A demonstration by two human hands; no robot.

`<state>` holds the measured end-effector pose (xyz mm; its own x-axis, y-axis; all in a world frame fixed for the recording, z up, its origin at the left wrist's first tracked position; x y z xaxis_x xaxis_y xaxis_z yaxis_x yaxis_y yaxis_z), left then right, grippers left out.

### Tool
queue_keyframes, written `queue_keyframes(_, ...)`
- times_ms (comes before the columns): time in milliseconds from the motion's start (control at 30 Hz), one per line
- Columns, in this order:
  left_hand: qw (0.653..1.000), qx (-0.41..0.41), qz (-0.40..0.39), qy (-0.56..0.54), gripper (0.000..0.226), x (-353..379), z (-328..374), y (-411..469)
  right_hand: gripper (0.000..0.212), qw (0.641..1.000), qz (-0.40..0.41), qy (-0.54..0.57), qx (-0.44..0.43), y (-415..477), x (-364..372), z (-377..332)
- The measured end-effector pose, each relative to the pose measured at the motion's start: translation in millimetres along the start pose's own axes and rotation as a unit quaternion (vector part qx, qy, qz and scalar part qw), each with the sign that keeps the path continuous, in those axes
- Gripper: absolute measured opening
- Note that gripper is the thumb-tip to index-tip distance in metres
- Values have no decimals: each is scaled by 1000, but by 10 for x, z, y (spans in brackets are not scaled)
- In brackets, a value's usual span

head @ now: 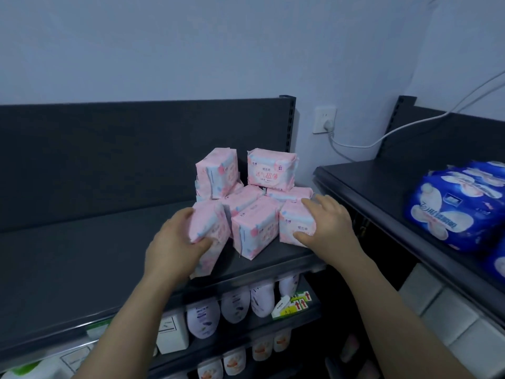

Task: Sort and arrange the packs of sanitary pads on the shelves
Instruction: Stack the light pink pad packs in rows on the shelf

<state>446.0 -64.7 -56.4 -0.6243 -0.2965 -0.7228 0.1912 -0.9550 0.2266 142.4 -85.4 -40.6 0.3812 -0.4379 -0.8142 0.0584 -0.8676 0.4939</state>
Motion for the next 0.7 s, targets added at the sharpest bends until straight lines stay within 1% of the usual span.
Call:
queue_keyframes(67, 998, 8, 15, -60, 63, -140, 10, 32, 84, 998, -41, -34, 33, 89, 52, 49)
queue_keyframes(133, 995, 23, 24, -92, 63, -223, 70, 72, 95, 992, -79, -73, 59, 137, 147, 120)
queue_keyframes(200, 993, 38, 25, -105, 64, -260, 144, 94, 97, 989, -82, -106, 65, 149, 209, 187)
queue_keyframes(367, 987, 75, 43, -132, 64, -419, 314, 145, 80, 987, -72, -127, 65, 191, 213, 241)
queue_keyframes(467, 980, 86, 41, -177, 64, -444, 417, 170, 73, 988, -68, -119, 72, 195, 114, 227)
queue_keyframes(600, 971, 103, 9, -218, 66, -305, 611, 188, 63, 990, -54, -73, 111, 68, -218, 249)
queue_keyframes(700, 966, 121, -25, -228, 66, -121, 799, 194, 68, 988, -41, -34, 142, -130, -537, 292)
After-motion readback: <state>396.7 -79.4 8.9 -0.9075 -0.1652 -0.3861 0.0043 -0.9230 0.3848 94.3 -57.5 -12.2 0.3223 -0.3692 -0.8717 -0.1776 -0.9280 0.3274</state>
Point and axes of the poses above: each hand's wrist, its own y-axis towards the middle knuckle, its own x-axis out of the palm, z = x × y, the point moved 8 cm from there along y, towards the middle knuckle, and after that the axes turned 5 degrees about y, right-handed, at the moved point
